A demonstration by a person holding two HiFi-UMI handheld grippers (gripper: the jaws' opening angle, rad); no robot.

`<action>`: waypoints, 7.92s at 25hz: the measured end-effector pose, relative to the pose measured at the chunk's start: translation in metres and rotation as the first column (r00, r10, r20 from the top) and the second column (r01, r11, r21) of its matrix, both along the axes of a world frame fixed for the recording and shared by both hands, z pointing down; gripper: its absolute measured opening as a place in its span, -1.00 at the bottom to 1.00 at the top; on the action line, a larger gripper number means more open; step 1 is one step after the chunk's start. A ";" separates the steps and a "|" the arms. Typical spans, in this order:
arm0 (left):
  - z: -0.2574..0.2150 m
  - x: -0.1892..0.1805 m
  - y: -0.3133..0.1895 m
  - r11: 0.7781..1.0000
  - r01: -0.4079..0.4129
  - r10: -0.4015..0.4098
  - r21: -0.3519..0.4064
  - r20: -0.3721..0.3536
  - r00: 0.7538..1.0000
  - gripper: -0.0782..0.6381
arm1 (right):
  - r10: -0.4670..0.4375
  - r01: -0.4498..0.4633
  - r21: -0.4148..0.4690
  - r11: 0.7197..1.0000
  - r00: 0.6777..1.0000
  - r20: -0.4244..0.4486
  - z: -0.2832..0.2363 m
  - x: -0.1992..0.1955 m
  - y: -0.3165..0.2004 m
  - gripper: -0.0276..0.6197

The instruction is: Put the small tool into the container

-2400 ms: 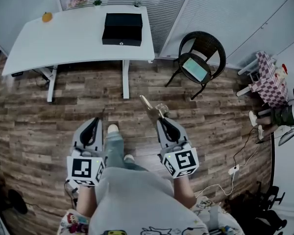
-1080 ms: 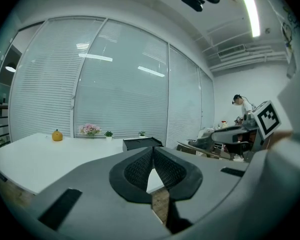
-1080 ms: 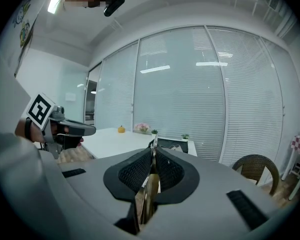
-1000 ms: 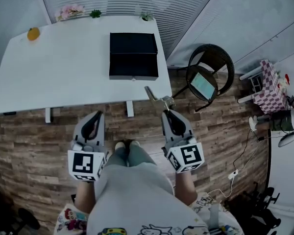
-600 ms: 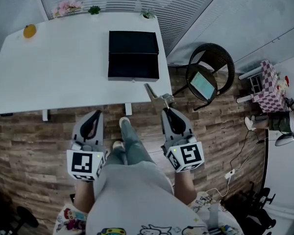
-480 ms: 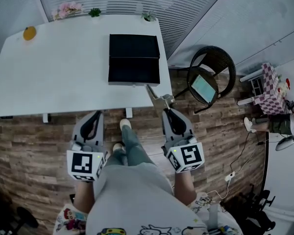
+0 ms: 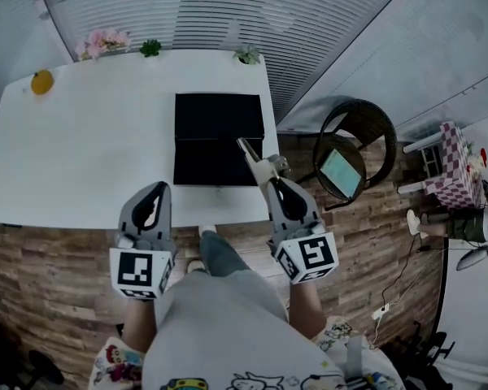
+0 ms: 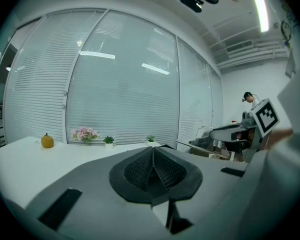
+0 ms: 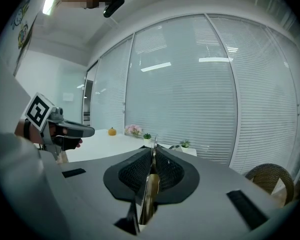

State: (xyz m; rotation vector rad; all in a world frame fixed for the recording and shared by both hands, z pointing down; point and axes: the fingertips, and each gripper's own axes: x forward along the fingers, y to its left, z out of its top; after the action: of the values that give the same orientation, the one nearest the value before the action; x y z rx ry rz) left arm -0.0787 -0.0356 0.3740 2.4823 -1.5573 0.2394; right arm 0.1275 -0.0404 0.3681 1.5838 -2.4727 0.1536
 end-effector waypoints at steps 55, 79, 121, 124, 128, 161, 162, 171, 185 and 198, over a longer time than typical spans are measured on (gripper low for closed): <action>0.020 -0.005 -0.115 0.999 -0.005 0.006 -0.053 0.023 1.000 -0.75 | -0.226 0.225 -0.142 0.964 0.974 0.013 0.026 -0.050 -0.108 -0.84; 0.059 0.003 -0.098 0.988 -0.031 0.035 -0.149 0.021 0.999 -0.75 | -0.433 0.417 -0.305 0.856 0.901 0.016 0.081 -0.076 -0.077 -0.84; 0.085 -0.014 -0.090 0.979 0.025 -0.017 -0.202 0.040 0.999 -0.75 | -0.638 0.514 -0.605 0.608 0.770 0.012 0.165 -0.092 -0.078 -0.83; 0.086 -0.013 -0.091 0.979 0.028 -0.022 -0.200 0.033 0.999 -0.75 | -0.648 0.510 -0.615 0.601 0.762 -0.001 0.168 -0.093 -0.077 -0.83; 0.084 -0.011 -0.094 0.979 0.032 -0.026 -0.202 0.031 0.999 -0.75 | -0.641 0.501 -0.629 0.595 0.767 0.005 0.170 -0.094 -0.078 -0.83; 0.086 -0.022 -0.098 0.976 0.077 -0.074 -0.202 0.021 0.997 -0.75 | -0.504 0.358 -0.647 0.673 0.862 -0.048 0.181 -0.095 -0.106 -0.53; 0.086 -0.023 -0.098 0.976 0.079 -0.077 -0.202 0.021 0.997 -0.75 | -0.506 0.360 -0.643 0.676 0.861 -0.051 0.180 -0.095 -0.106 -0.52; 0.084 -0.025 -0.098 0.978 0.082 -0.079 -0.191 0.023 0.997 -0.75 | -0.531 0.375 -0.592 0.714 0.841 -0.108 0.169 -0.095 -0.104 -0.45; 0.059 -0.020 -0.097 0.992 0.055 -0.050 -0.117 0.042 0.998 -0.75 | -0.501 0.366 -0.496 0.788 0.849 -0.170 0.133 -0.086 -0.100 -0.45; 0.019 -0.005 -0.095 0.998 -0.053 0.054 -0.023 0.027 0.998 -0.75 | -0.365 0.306 -0.293 0.906 0.915 -0.174 0.060 -0.058 -0.111 -0.45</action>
State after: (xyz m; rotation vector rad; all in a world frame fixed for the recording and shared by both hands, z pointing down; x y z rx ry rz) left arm -0.0840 -0.1301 0.3929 2.5163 -1.4913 0.2994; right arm 0.0695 -0.1514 0.4279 0.9904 -2.3860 0.2212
